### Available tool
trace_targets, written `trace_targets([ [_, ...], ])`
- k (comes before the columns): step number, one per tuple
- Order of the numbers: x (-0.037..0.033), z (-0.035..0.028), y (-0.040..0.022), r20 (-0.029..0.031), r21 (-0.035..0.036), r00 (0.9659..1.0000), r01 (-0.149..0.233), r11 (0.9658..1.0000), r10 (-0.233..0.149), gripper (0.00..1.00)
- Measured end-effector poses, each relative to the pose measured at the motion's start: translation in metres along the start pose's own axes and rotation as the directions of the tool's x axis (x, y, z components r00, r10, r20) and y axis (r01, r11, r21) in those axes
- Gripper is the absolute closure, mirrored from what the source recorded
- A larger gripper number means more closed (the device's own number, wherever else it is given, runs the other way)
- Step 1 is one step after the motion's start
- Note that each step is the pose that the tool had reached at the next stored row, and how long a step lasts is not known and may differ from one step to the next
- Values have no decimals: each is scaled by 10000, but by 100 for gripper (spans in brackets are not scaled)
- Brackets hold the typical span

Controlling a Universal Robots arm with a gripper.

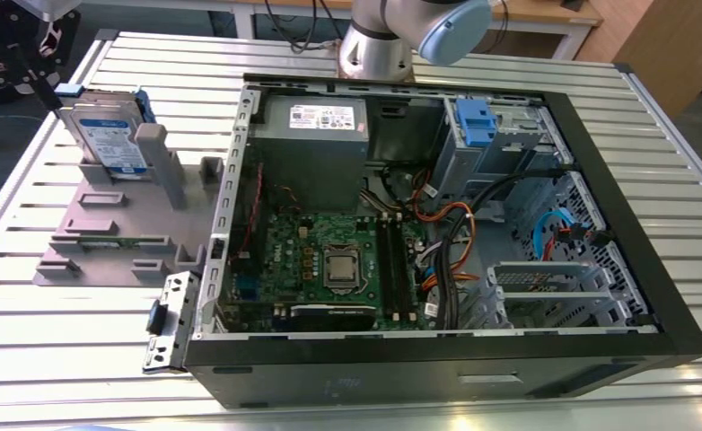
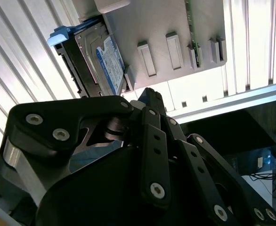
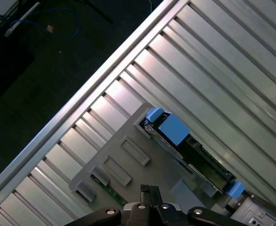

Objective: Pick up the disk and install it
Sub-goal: 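Pick up the disk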

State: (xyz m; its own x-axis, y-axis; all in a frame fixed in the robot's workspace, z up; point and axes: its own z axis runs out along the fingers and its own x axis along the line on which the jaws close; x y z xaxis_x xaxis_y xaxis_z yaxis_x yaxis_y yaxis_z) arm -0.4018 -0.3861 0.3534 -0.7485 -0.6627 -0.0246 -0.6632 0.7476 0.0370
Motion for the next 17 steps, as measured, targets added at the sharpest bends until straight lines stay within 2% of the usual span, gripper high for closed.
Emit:
trace_targets([
  [17, 0, 0, 0, -6, -5, 9998, 183, 9998, -183, 89],
])
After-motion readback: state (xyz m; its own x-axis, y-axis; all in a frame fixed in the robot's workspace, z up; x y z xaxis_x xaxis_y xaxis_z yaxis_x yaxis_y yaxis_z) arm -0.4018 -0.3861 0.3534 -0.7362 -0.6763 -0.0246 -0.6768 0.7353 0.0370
